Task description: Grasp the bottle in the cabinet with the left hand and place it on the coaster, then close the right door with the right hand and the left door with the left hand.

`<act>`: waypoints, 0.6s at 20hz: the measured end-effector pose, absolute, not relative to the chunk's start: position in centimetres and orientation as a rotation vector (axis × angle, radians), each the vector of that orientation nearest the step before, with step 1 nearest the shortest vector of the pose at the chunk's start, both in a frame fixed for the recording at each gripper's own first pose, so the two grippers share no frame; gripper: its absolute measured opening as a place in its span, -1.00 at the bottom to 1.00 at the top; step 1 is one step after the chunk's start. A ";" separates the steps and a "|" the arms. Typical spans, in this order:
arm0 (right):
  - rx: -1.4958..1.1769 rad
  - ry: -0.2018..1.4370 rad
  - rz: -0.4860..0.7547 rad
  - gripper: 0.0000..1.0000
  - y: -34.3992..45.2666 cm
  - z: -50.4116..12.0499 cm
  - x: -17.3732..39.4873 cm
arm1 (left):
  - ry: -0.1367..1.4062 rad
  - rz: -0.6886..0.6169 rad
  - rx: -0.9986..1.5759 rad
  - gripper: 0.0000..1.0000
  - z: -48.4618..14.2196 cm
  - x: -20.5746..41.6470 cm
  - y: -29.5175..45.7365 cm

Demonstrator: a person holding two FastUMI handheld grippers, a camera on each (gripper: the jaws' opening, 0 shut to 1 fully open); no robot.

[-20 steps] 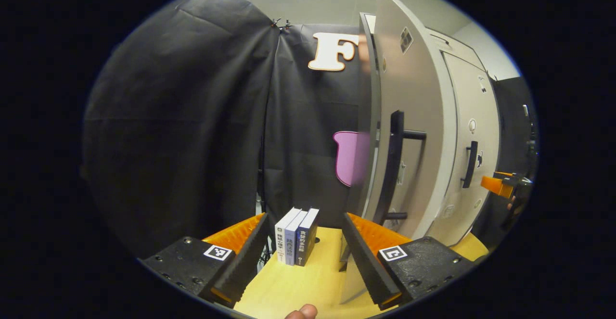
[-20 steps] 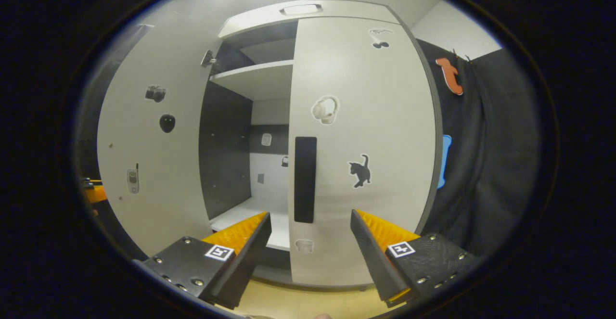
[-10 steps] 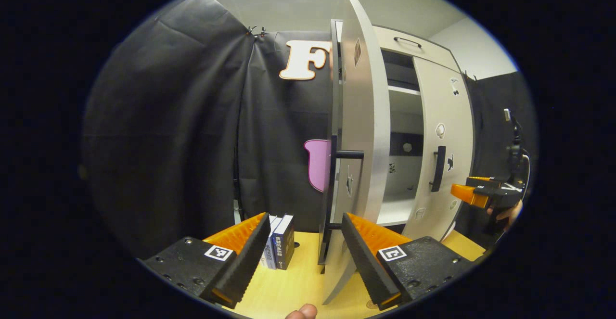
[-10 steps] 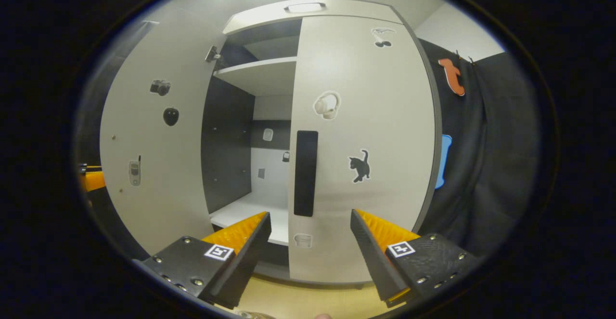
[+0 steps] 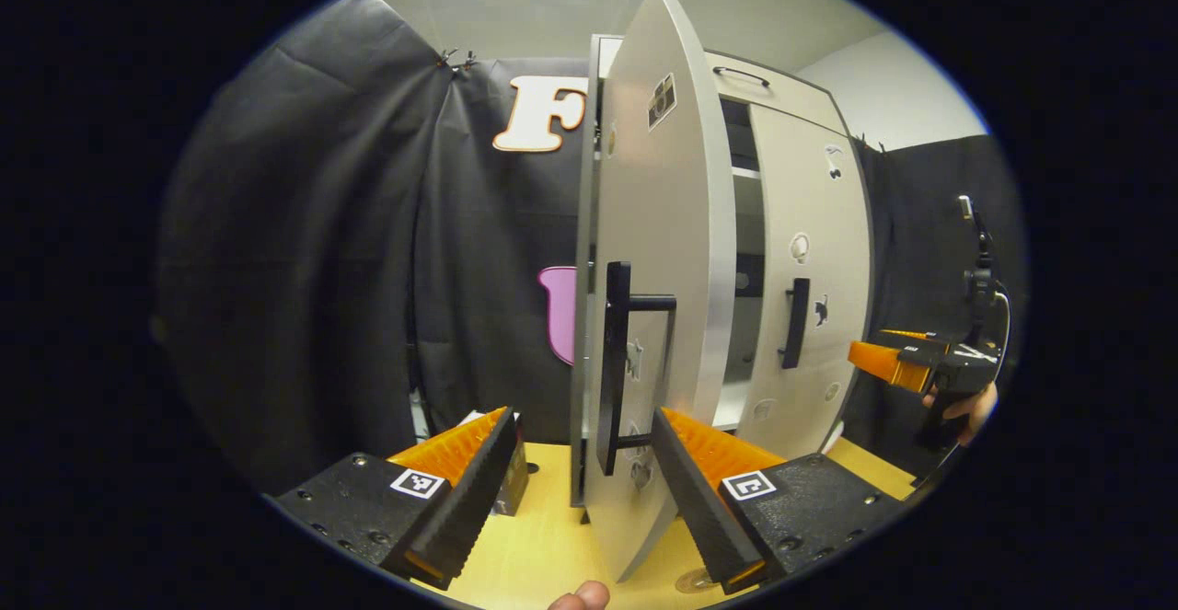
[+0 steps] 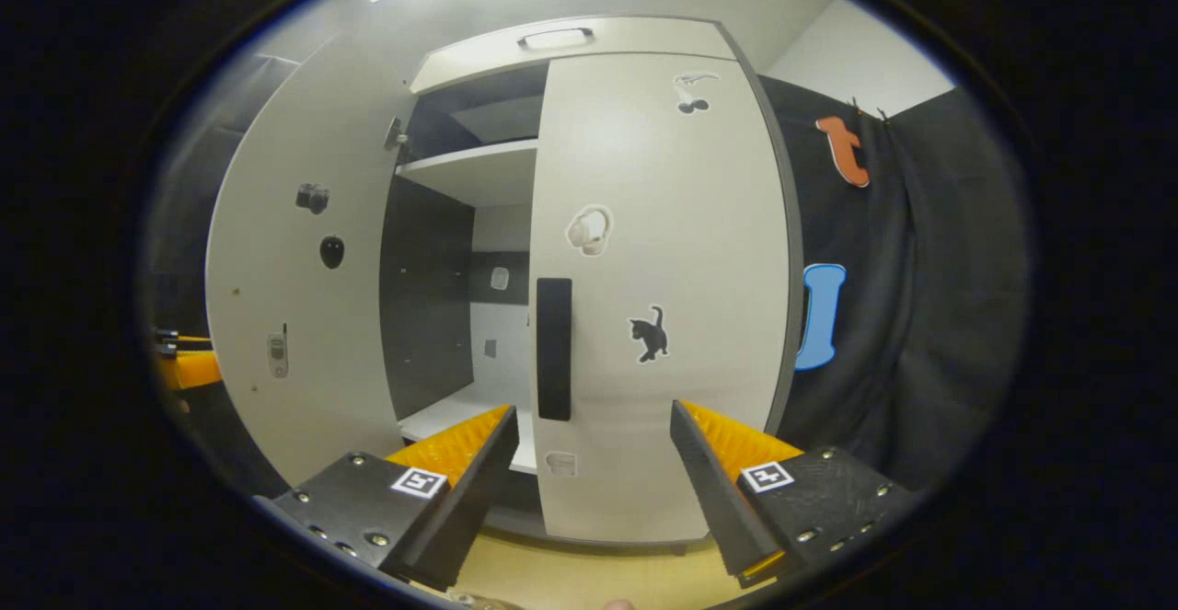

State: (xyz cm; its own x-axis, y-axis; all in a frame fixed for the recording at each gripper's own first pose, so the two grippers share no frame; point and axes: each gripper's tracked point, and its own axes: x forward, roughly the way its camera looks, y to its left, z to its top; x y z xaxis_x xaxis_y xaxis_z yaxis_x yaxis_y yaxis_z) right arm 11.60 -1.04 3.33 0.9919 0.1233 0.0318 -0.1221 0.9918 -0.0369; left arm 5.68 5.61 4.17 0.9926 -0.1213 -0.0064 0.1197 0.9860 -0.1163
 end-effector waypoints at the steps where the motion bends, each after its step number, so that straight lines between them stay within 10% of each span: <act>1: -0.039 -0.036 0.114 1.00 -1.7 3.4 11.3 | 0.011 -0.146 -0.117 0.88 4.3 6.1 4.2; 12: -0.021 -0.063 -0.012 0.94 -10.2 4.9 8.2 | 0.014 -0.227 -0.156 0.80 3.6 10.6 -2.9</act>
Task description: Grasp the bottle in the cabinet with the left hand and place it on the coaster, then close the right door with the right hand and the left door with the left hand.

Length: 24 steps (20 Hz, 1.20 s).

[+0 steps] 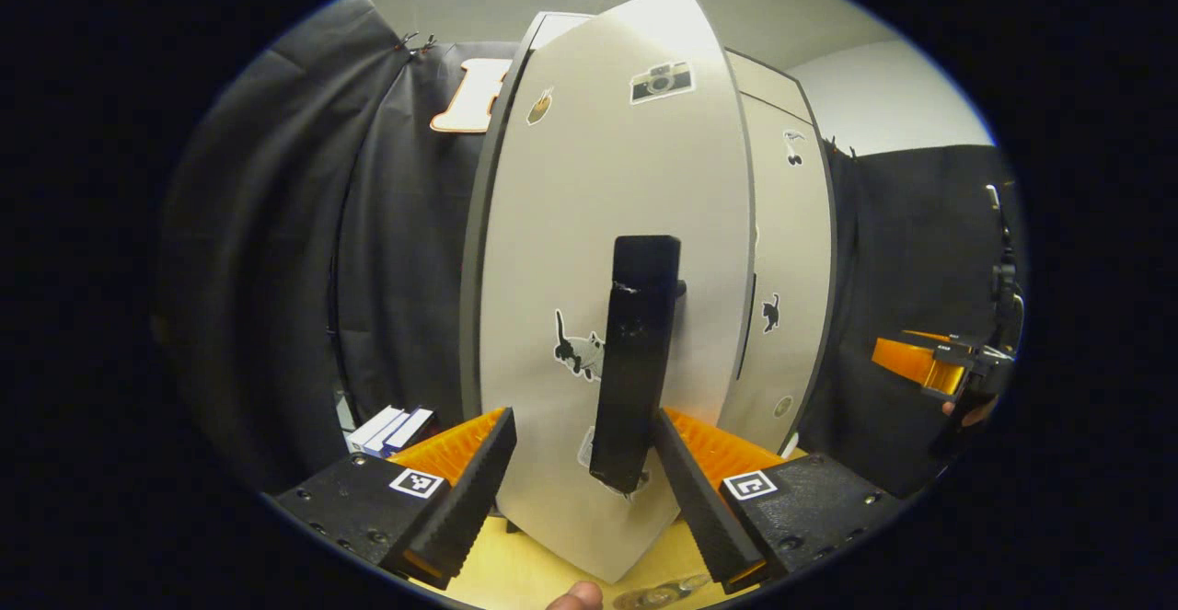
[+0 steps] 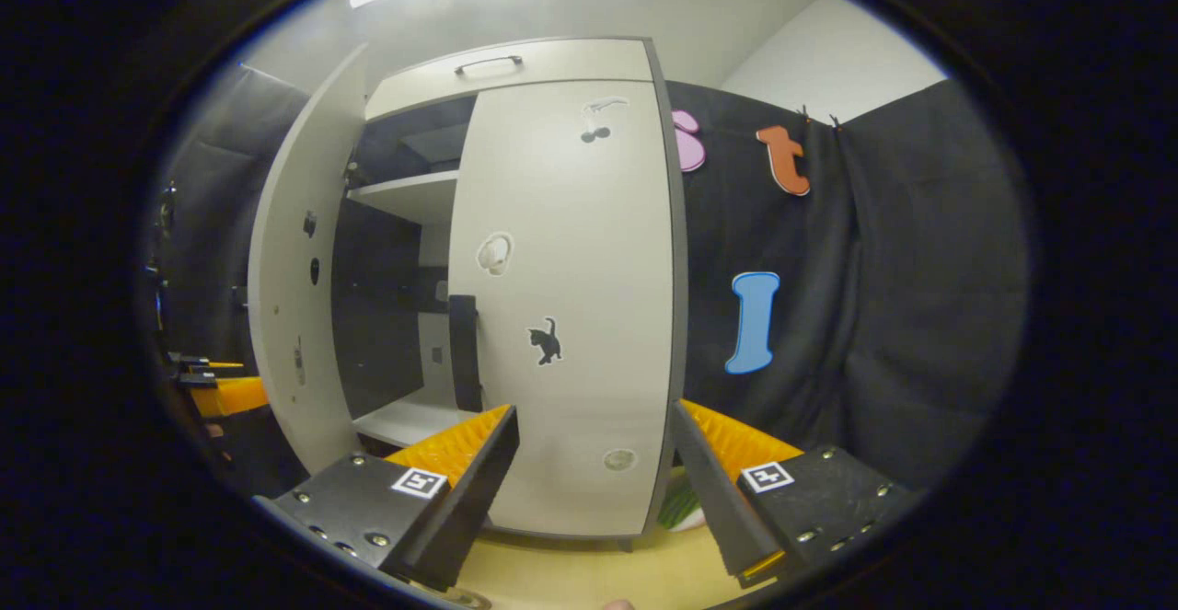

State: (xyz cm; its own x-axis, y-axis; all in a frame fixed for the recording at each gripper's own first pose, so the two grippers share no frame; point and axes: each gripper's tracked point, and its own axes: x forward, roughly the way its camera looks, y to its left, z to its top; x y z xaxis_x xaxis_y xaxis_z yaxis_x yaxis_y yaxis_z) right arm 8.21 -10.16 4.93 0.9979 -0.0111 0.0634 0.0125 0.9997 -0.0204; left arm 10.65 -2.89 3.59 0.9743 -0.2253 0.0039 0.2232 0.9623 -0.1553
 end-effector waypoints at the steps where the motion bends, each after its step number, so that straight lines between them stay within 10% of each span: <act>1: -0.020 -0.064 -0.016 1.00 -10.5 5.0 8.1 | 0.010 -0.222 -0.155 0.91 3.5 11.1 -3.1; 24: -0.039 -0.037 -0.040 1.00 -12.9 4.0 8.7 | -0.046 -0.159 -0.121 1.00 4.4 18.8 -9.1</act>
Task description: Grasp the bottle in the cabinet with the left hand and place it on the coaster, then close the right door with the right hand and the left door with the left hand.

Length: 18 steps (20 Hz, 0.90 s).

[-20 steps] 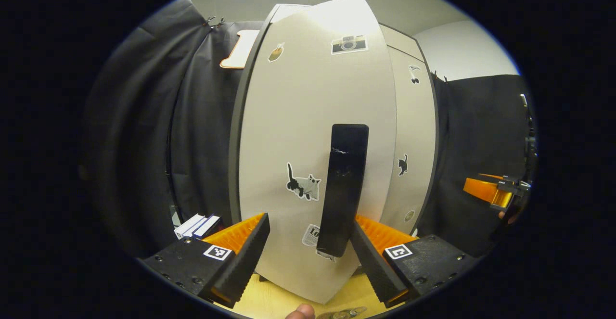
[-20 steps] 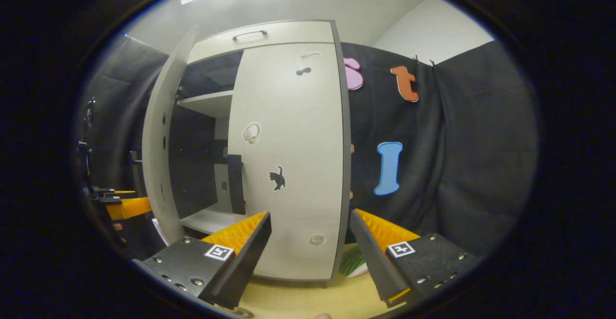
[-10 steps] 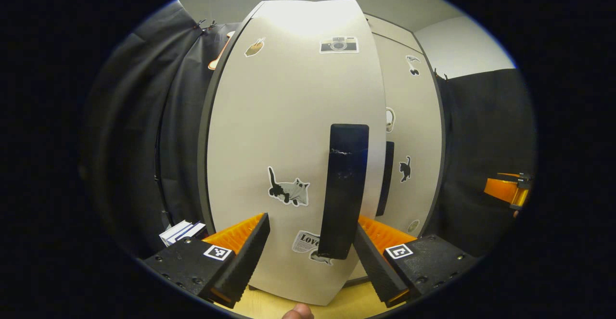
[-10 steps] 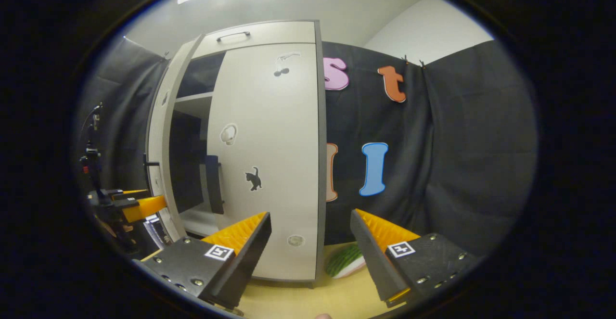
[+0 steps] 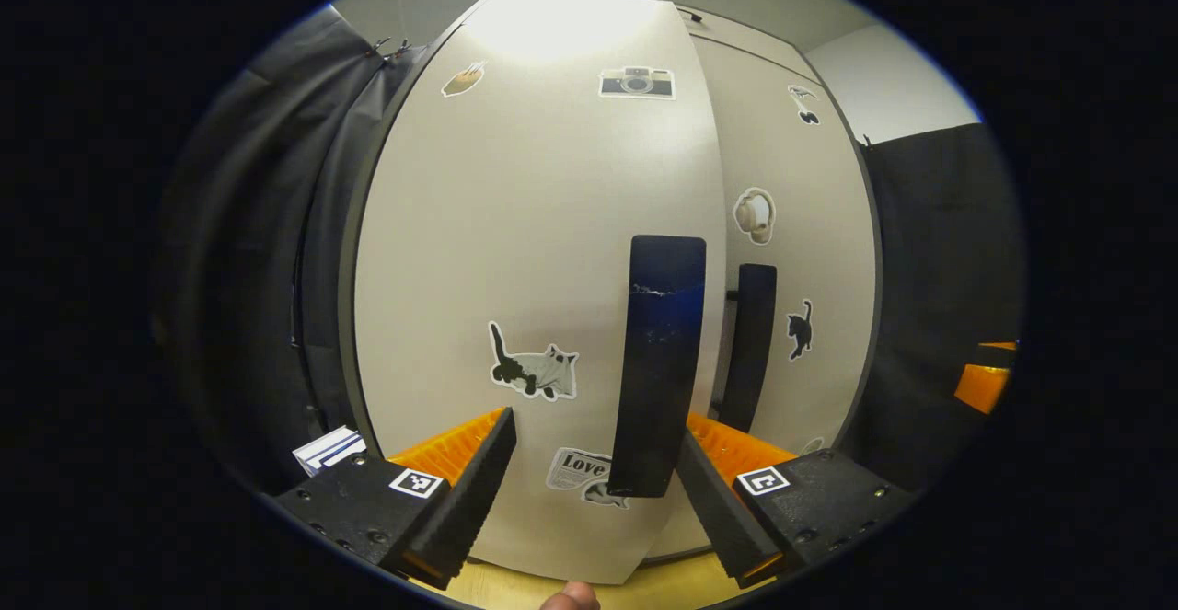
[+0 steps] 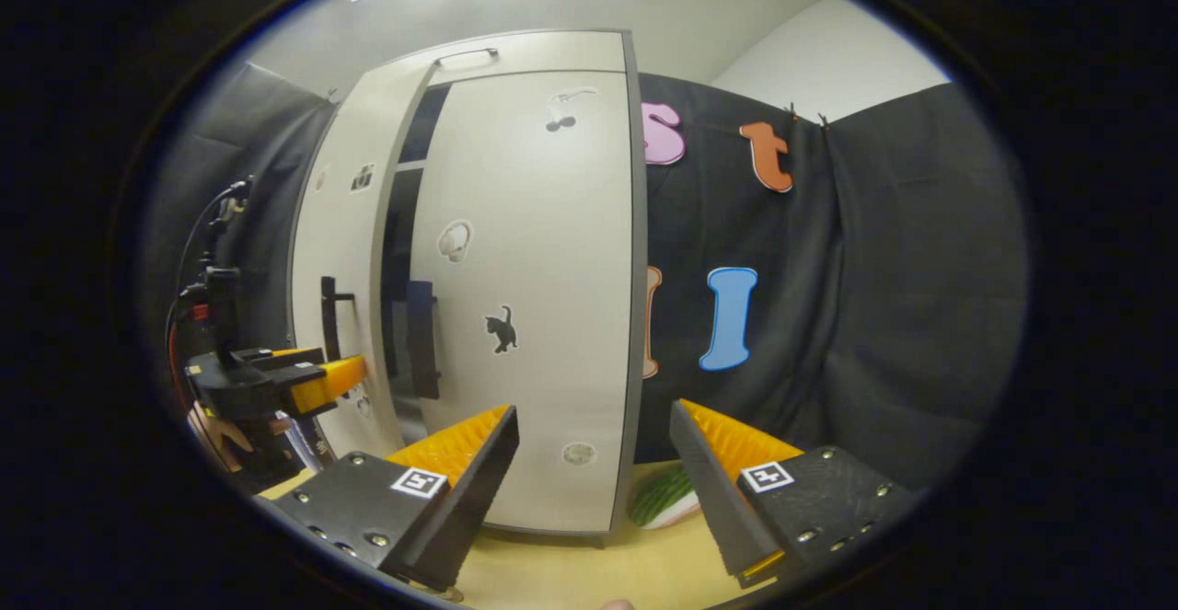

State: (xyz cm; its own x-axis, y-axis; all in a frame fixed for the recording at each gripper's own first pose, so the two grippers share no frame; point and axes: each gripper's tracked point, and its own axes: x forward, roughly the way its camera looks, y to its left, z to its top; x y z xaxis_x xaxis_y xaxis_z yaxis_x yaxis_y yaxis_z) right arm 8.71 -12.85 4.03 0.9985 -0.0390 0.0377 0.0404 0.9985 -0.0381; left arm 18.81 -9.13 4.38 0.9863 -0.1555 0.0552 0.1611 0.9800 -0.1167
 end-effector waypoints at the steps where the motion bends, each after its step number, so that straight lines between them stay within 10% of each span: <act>1: -0.036 -0.035 -0.036 1.00 -12.8 3.9 8.5 | -0.045 -0.152 -0.124 1.00 4.4 18.9 -9.2; 18: -0.021 -0.032 0.011 1.00 -11.0 3.7 4.7 | -0.044 -0.105 -0.113 0.99 4.6 15.2 -8.9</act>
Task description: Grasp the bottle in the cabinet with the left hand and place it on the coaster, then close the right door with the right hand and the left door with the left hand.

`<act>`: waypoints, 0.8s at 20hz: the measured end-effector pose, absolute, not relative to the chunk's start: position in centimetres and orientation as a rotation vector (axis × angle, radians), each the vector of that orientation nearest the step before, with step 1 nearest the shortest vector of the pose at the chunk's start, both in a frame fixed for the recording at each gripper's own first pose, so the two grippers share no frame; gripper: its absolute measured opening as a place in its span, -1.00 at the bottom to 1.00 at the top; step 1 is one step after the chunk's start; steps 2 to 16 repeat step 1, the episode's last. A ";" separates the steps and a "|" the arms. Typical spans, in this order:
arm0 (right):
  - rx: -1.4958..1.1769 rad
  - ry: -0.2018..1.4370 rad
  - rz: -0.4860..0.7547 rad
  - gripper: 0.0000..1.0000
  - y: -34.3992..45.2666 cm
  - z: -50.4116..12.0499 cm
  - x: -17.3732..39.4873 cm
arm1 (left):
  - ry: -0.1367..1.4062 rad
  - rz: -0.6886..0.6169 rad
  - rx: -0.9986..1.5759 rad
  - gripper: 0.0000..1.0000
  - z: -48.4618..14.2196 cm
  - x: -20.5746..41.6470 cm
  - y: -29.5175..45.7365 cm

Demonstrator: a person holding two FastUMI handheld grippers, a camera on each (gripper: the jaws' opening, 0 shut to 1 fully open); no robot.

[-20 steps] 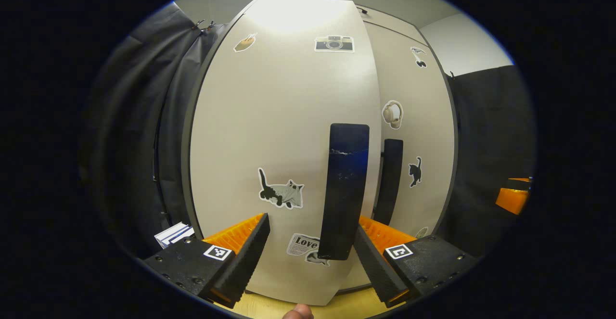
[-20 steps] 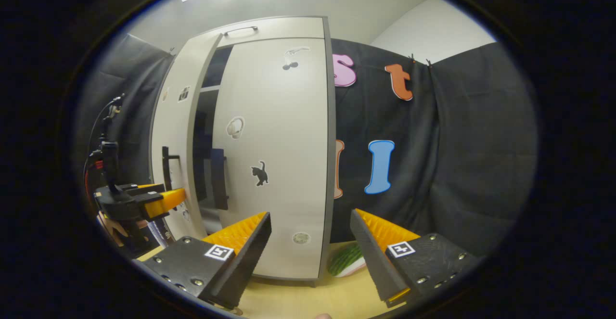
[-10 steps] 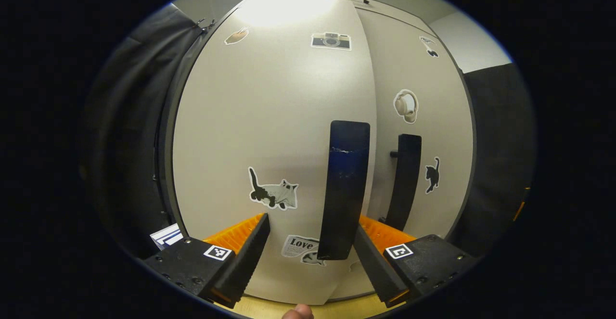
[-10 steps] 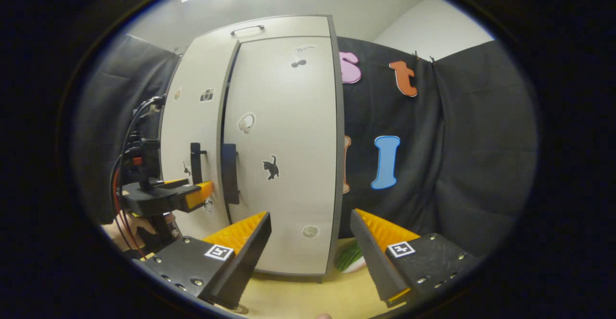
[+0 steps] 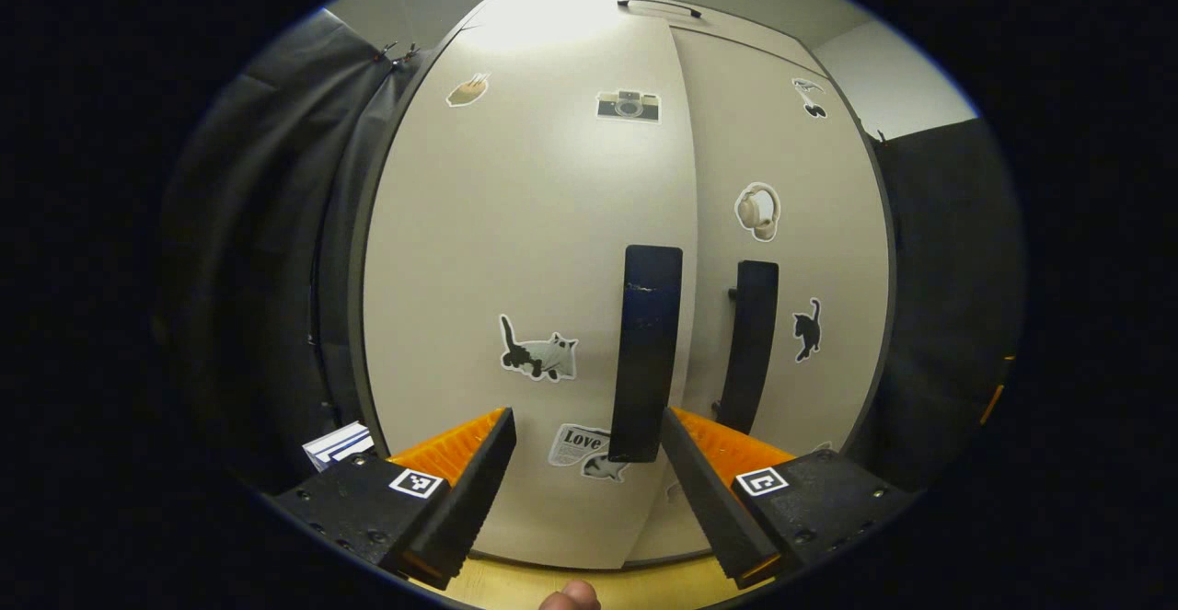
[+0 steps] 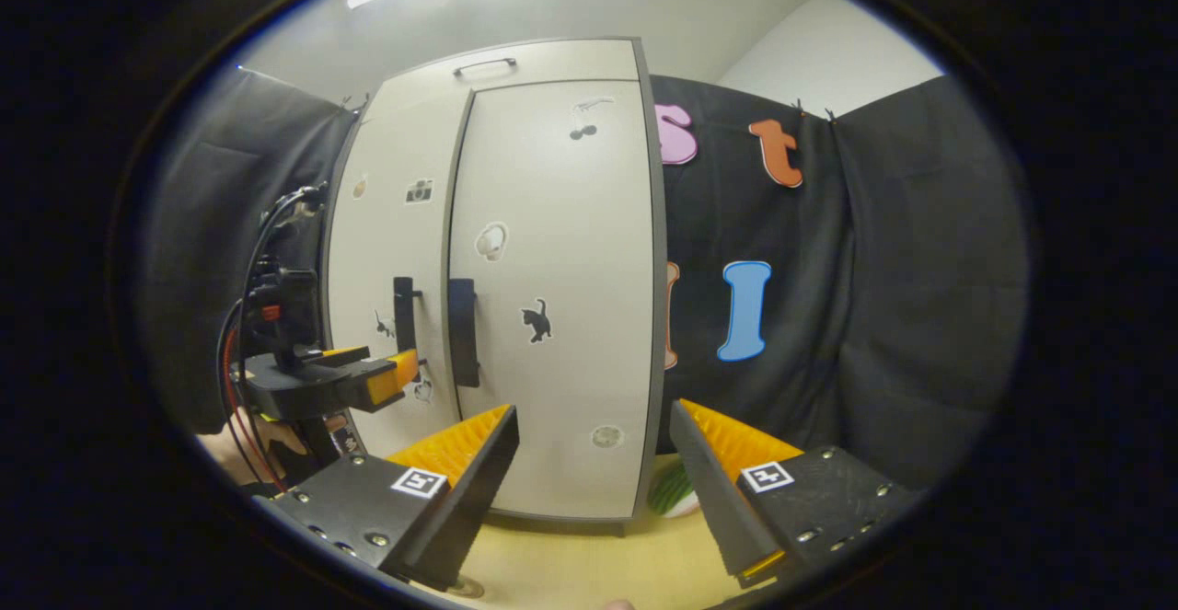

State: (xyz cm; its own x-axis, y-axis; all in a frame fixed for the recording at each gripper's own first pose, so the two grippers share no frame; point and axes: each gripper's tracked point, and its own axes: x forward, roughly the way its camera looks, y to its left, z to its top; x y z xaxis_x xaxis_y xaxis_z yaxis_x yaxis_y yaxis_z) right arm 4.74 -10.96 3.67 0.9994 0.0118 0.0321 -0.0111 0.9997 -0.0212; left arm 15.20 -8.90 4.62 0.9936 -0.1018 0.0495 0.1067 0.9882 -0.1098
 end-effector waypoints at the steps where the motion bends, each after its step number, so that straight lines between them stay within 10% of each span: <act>1: -0.021 -0.031 0.016 1.00 -10.8 3.7 4.4 | -0.038 -0.100 -0.108 0.97 4.6 14.8 -8.6; 16: -0.021 -0.031 0.016 1.00 -10.8 3.7 4.4 | -0.038 -0.100 -0.108 0.97 4.6 14.8 -8.6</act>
